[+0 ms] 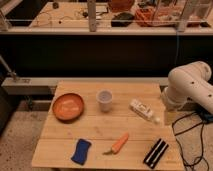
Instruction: Place the eraser in the ceramic cup
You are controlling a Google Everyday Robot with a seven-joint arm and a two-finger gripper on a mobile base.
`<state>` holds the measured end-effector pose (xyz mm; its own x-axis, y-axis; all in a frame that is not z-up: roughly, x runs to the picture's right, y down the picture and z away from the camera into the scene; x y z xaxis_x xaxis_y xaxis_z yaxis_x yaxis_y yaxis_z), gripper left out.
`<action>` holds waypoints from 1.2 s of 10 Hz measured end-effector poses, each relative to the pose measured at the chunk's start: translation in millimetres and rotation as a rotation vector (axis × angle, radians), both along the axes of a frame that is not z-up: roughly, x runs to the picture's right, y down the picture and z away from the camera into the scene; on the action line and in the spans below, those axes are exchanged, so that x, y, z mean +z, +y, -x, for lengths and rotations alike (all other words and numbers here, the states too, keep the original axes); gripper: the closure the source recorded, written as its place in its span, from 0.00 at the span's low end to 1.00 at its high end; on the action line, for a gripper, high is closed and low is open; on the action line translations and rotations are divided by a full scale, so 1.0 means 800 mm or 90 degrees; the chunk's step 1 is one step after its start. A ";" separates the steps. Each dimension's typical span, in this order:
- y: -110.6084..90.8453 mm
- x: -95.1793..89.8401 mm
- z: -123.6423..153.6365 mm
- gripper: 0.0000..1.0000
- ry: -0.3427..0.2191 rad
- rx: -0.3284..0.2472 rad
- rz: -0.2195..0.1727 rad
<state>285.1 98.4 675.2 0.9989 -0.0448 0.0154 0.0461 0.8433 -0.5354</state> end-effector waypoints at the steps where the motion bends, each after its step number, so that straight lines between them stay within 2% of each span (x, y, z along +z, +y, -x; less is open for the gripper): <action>1: 0.000 0.000 0.000 0.20 0.000 0.000 0.000; 3: 0.007 0.002 0.001 0.20 -0.002 -0.003 0.005; 6: 0.049 0.020 0.005 0.20 -0.014 -0.015 0.024; 9: 0.069 0.028 0.004 0.20 -0.026 -0.029 0.037; 12: 0.104 0.045 -0.005 0.20 -0.046 -0.056 0.059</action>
<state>289.1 181.3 711.1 0.9873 -0.1277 0.0948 0.1590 0.7817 -0.6031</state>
